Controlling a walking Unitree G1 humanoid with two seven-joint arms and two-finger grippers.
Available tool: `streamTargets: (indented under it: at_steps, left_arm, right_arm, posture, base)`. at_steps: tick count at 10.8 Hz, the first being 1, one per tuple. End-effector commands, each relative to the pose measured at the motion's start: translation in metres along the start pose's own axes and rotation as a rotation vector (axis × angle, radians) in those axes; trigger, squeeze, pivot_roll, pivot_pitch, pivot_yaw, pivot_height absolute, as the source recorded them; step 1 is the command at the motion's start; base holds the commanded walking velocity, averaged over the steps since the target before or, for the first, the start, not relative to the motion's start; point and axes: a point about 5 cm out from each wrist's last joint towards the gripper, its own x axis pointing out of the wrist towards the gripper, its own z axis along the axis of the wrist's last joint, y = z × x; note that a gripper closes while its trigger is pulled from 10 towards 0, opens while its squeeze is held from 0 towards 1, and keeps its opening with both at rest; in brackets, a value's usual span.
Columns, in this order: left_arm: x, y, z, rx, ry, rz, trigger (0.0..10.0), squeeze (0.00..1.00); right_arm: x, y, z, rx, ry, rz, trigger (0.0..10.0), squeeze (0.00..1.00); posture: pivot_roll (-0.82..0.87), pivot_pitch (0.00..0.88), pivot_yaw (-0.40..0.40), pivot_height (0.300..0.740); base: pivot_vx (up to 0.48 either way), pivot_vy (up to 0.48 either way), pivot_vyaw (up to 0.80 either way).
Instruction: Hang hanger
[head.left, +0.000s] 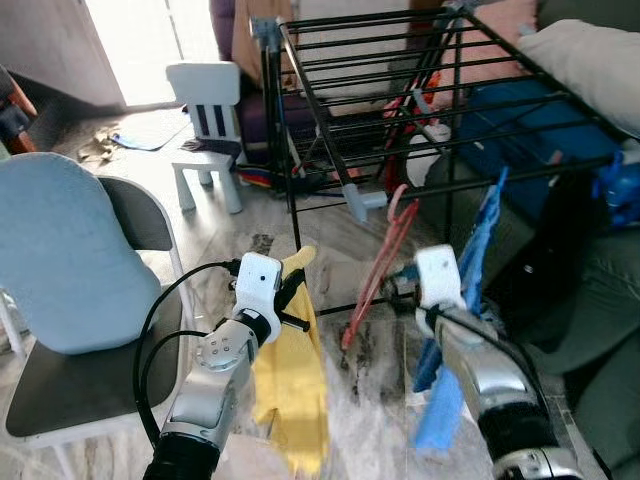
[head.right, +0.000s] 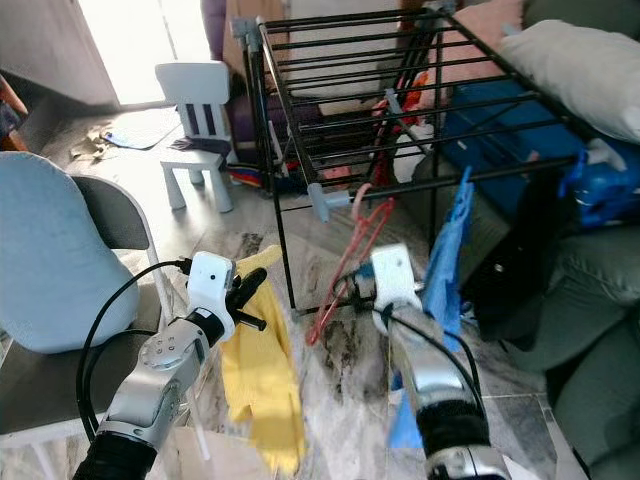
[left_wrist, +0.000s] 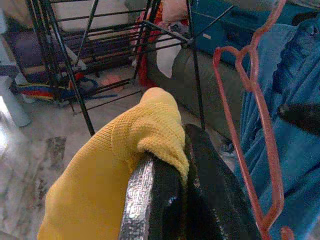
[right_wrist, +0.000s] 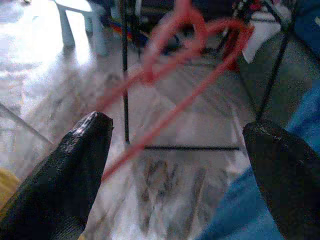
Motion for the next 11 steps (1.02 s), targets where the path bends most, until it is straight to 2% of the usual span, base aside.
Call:
streamTargets:
  at_steps: [1,3,4,9,11]
  left_arm:
    - [0.002,0.000,0.009,0.017,-0.030,-0.015,10.0,0.00]
    - [0.002,0.003,0.009,-0.001,-0.027,0.002,10.0,0.00]
    - [0.002,0.003,0.009,-0.003,-0.027,0.004,10.0,0.00]
    - [0.002,0.000,0.008,-0.005,-0.031,-0.008,10.0,0.00]
    - [0.002,0.000,0.009,-0.003,-0.032,-0.008,10.0,0.00]
  right_arm:
    - [0.002,0.004,0.012,0.016,-0.045,0.007,10.0,0.00]
    - [0.004,0.017,0.016,0.026,-0.064,0.050,10.0,0.00]
    - [0.004,0.019,0.015,0.027,-0.065,0.048,10.0,0.00]
    - [-0.001,0.014,0.010,0.033,-0.067,0.024,10.0,0.00]
    - [-0.001,0.016,0.010,0.026,-0.074,0.027,10.0,0.00]
  posture:
    - [-0.20,0.000,0.028,0.740]
    - [-0.20,0.000,0.028,0.740]
    - [-0.19,0.000,0.024,0.740]
    - [-0.20,0.000,0.027,0.740]
    - [-0.20,0.000,0.028,0.740]
  base:
    - [0.000,0.000,0.00]
    - [0.000,0.000,0.00]
    - [0.000,0.000,0.00]
    - [0.000,0.300,-0.70]
    - [0.000,0.384,-0.24]
